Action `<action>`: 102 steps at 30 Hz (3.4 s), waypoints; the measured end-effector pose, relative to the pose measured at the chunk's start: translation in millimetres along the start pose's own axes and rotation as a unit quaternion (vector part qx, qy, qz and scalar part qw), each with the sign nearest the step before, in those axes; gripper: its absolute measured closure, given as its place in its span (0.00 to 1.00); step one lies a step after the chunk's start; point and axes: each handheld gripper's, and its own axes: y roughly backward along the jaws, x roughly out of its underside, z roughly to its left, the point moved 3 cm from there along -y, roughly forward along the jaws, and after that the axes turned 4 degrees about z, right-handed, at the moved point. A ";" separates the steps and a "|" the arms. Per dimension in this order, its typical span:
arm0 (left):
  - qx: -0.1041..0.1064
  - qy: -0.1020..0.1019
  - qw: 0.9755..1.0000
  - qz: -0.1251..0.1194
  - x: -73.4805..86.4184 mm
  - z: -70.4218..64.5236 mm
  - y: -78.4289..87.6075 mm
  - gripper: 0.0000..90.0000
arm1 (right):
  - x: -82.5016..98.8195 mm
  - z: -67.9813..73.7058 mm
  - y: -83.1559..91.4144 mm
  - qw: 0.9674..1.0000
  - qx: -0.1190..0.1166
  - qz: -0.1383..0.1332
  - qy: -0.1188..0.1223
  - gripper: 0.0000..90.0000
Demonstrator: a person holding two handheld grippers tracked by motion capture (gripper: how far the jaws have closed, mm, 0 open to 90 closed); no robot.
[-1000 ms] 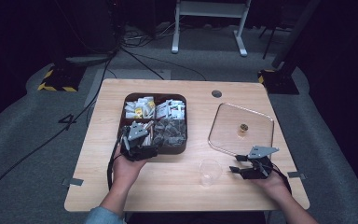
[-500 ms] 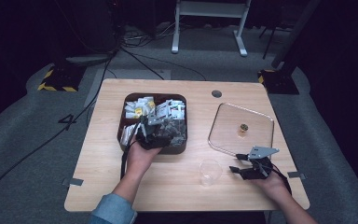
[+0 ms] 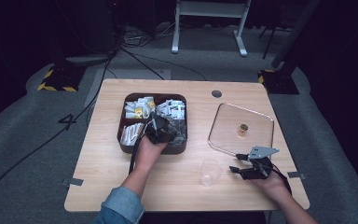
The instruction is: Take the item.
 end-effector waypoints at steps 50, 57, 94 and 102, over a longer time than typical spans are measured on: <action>0.166 -0.045 0.967 -0.191 6.6 -27.7 99.7 1.00 | -0.1 -0.5 0.0 1.000 -0.002 0.000 0.003 0.41; 0.186 -0.094 0.957 -0.202 7.6 -54.8 119.1 1.00 | -0.1 -0.5 0.0 1.000 -0.002 0.000 0.003 0.41; 0.271 -0.190 0.939 -0.091 24.4 -145.7 67.2 1.00 | -0.1 0.1 0.1 1.000 -0.007 0.000 0.008 0.41; 0.240 -0.194 0.949 -0.070 28.1 -144.9 52.0 1.00 | 0.0 0.3 0.1 1.000 -0.008 0.001 0.009 0.41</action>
